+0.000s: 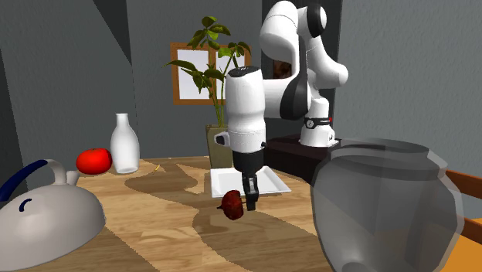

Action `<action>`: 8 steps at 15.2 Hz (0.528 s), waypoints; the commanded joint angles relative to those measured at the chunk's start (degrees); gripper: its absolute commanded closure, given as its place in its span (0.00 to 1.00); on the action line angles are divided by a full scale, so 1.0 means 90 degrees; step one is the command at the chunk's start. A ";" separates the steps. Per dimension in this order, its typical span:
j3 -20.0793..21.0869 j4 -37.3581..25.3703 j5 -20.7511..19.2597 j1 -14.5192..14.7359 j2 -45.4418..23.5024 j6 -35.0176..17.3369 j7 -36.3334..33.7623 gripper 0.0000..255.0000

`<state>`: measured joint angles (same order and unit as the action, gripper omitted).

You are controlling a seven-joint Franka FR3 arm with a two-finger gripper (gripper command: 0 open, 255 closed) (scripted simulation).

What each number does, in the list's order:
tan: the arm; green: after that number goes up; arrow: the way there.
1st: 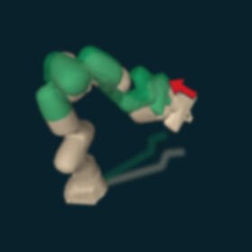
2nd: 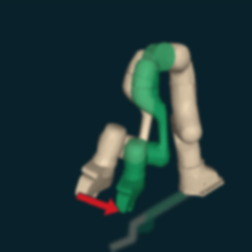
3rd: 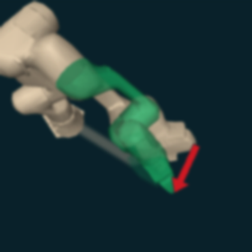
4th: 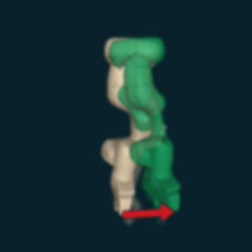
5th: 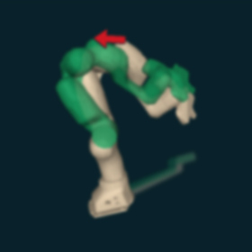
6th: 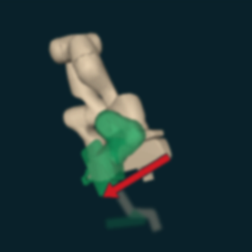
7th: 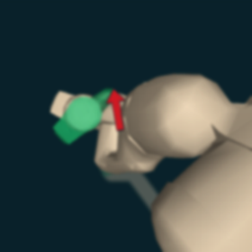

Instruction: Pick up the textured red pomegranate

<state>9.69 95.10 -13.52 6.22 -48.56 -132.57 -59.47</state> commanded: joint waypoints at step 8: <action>0.0087 0.0195 0.0090 -0.0073 0.0552 0.0358 0.0062 1.00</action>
<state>10.39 96.90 -12.81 5.63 -44.01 -129.83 -59.02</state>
